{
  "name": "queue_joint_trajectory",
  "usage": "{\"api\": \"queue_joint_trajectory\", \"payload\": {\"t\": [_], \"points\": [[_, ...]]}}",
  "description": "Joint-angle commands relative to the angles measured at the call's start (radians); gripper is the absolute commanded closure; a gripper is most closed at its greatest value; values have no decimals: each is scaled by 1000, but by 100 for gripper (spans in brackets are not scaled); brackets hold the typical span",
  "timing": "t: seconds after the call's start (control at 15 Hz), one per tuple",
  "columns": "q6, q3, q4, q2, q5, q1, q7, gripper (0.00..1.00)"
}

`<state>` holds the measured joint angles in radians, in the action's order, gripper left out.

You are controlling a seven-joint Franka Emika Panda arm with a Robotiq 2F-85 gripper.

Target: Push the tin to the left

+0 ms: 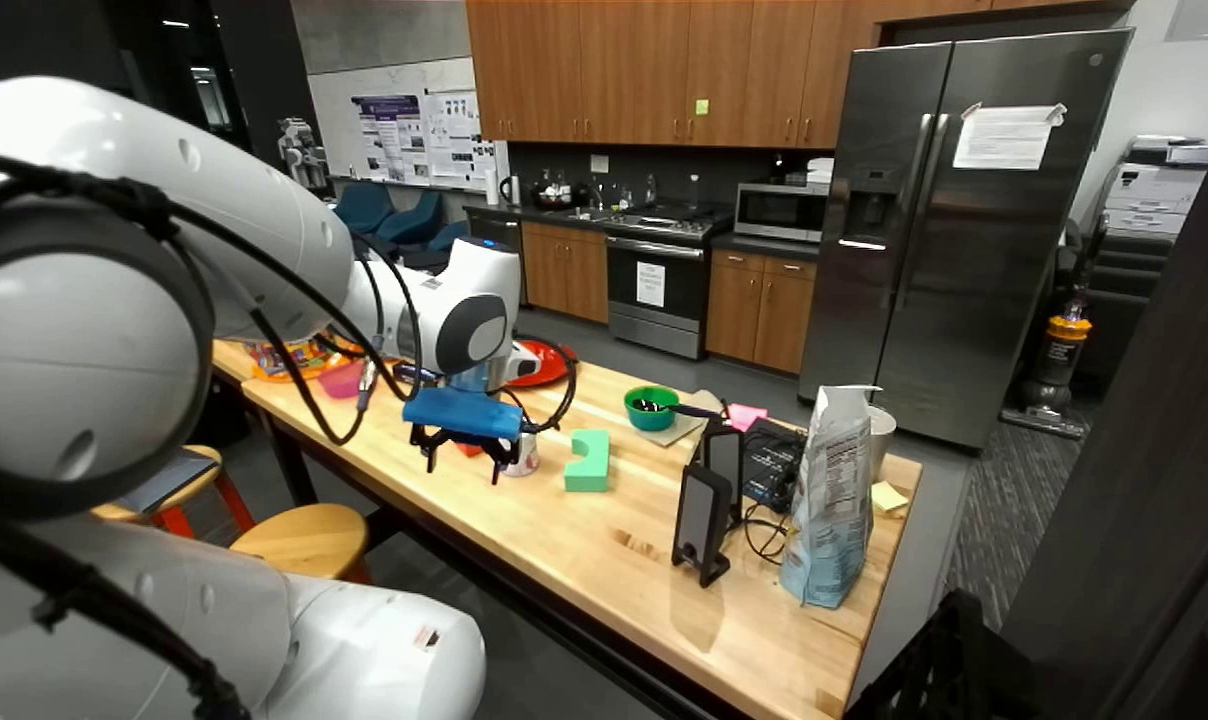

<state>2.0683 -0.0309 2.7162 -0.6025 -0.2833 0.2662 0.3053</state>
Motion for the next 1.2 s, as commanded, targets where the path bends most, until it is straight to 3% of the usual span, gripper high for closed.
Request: {"api": "queue_joint_trajectory", "payload": {"t": [0.0, 0.27, 0.8, 1.13], "points": [[15, -35, 84, -54, 8, -3, -40, 0], [49, -66, 82, 25, 0, 26, -37, 0], [364, -79, 59, 135, 4, 77, 12, 0], [458, -82, 21, 260, 15, 120, 60, 0]]}}
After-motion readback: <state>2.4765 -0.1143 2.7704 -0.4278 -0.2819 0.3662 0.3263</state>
